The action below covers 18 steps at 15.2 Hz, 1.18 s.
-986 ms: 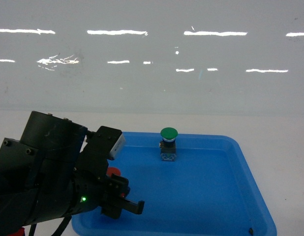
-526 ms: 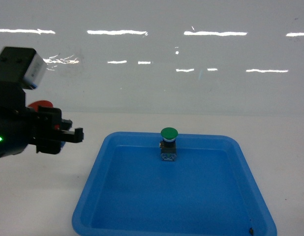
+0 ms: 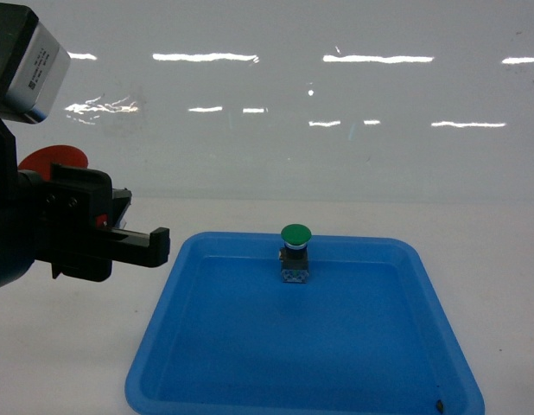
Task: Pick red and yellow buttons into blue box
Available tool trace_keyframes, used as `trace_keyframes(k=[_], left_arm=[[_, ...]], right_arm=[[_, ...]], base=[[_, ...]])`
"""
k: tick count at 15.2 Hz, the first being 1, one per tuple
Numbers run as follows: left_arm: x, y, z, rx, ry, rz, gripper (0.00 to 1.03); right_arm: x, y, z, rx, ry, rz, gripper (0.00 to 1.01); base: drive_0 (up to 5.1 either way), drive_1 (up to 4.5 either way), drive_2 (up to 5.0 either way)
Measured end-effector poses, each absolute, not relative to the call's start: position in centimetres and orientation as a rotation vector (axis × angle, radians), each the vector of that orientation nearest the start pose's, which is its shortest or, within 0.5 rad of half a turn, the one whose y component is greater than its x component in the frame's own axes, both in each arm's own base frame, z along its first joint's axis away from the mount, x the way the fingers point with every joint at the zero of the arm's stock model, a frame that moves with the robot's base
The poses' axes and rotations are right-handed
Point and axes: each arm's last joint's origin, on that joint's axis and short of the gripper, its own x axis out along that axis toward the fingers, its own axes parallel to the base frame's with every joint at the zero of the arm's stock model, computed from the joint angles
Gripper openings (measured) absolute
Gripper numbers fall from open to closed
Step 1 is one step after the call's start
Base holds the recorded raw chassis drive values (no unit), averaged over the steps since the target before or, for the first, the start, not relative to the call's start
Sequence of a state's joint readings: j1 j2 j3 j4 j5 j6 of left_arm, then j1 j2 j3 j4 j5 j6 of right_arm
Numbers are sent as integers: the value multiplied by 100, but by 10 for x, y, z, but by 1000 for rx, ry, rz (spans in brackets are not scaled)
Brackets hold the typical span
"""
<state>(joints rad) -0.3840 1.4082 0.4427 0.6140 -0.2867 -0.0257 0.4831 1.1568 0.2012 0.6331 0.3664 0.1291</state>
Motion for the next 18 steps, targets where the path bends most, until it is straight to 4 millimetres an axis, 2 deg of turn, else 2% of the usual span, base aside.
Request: trace_keyframes(k=[6,18], left_arm=[[241,-85,164,89,332,-73,25],[240,-86,164,90,332,-77,25]], right_arm=[[177,81,150,-5,301,98,30],[177,81,150,-4,300,98,30]], base=[[0,0,0],[485,-285,-208]])
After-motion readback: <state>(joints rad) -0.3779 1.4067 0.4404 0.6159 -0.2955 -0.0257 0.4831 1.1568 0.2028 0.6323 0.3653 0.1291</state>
